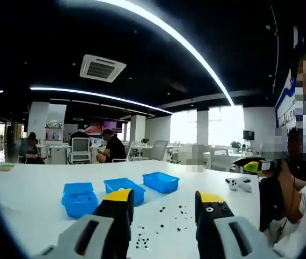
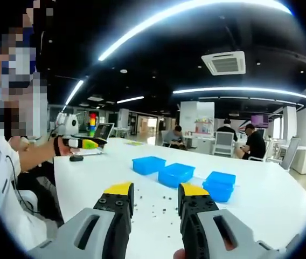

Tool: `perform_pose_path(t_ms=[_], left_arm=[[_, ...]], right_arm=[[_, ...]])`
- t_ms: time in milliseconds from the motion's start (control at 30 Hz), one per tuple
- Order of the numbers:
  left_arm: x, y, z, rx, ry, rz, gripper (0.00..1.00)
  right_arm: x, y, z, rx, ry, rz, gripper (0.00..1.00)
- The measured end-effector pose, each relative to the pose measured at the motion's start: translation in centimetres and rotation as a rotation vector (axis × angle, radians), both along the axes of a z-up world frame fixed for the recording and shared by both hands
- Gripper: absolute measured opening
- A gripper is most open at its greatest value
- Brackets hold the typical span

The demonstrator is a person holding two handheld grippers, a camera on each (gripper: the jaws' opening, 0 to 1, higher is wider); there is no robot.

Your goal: Pick up the resistors one by one and place each resistor into its matching bin, sorting the parts by color and model until every resistor is separated into the correct bin for its type

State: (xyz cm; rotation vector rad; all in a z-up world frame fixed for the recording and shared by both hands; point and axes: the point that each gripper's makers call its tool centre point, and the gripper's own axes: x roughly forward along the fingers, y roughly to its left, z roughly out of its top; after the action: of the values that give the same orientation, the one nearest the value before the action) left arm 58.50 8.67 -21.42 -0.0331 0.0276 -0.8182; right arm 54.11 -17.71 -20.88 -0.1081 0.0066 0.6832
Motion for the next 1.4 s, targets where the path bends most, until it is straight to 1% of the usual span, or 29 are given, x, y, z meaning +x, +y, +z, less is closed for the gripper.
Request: perform_pose_path(t_ms=[67, 200, 367, 467, 533, 567, 600, 767, 833, 867, 900, 933, 1100, 1133, 1167, 1200, 1400], left_arm=[[-0.6, 0.0, -0.5, 0.005, -0.005, -0.003, 0.47], [-1.0, -0.3, -1.0, 0.006, 0.006, -0.010, 0.47], [-0.5, -0.4, -0.6, 0.003, 0.011, -0.005, 0.46], [0.0, -0.5, -0.8, 0.018, 0.017, 0.000, 0.43], [0.8, -0.8, -1.3, 0.049, 0.036, 0.009, 0.41], [1.0, -1.2, -1.6, 0.037, 0.073, 0.002, 0.41], [1.2, -1.6, -1.8, 0.039, 0.093, -0.001, 0.40], [1.9, -3.7, -3.1, 0.082, 0.137, -0.015, 0.34], [2.1, -4.8, -4.0, 0.103, 0.170, -0.026, 0.31], [2.2, -5.3, -4.7, 0.127, 0.188, -0.031, 0.30], [2.4, -6.1, -5.6, 0.163, 0.198, -0.039, 0.30], [2.7, -6.6, -6.2, 0.179, 0.206, -0.036, 0.30], [3.7, -9.0, -10.0, 0.246, 0.285, -0.041, 0.30], [3.7, -9.2, -10.2, 0.251, 0.288, -0.042, 0.30], [4.0, -9.9, -11.5, 0.280, 0.308, -0.042, 0.31], [4.1, -10.3, -12.1, 0.291, 0.315, -0.043, 0.31], [4.7, -11.9, -15.2, 0.347, 0.365, -0.051, 0.30]], right_arm=[[0.0, 0.1, 0.0, 0.000, 0.000, 0.003, 0.35], [-0.1, 0.3, -0.1, -0.004, 0.000, 0.010, 0.35], [-0.1, 0.2, 0.0, -0.004, -0.002, 0.009, 0.35], [-0.2, 0.1, 0.1, -0.003, -0.005, 0.007, 0.35], [-0.2, 0.0, 0.1, -0.002, -0.005, 0.006, 0.35], [-0.2, 0.0, 0.1, -0.003, -0.006, 0.006, 0.35], [-0.2, 0.0, 0.1, -0.003, -0.006, 0.006, 0.35], [-0.3, 0.0, 0.2, -0.003, -0.009, 0.006, 0.35], [-0.2, -0.2, 0.2, -0.001, -0.010, 0.004, 0.35], [-0.2, -0.2, 0.2, -0.001, -0.010, 0.003, 0.35], [-0.2, -0.3, 0.2, 0.000, -0.010, 0.003, 0.35], [-0.2, -0.3, 0.2, 0.001, -0.010, 0.002, 0.35], [-0.3, -0.4, 0.3, 0.003, -0.014, 0.000, 0.35], [-0.3, -0.5, 0.3, 0.004, -0.015, -0.001, 0.35], [-0.2, -0.5, 0.3, 0.005, -0.014, -0.001, 0.35], [-0.2, -0.6, 0.3, 0.005, -0.014, -0.003, 0.35], [-0.2, -0.8, 0.3, 0.006, -0.017, -0.004, 0.35]])
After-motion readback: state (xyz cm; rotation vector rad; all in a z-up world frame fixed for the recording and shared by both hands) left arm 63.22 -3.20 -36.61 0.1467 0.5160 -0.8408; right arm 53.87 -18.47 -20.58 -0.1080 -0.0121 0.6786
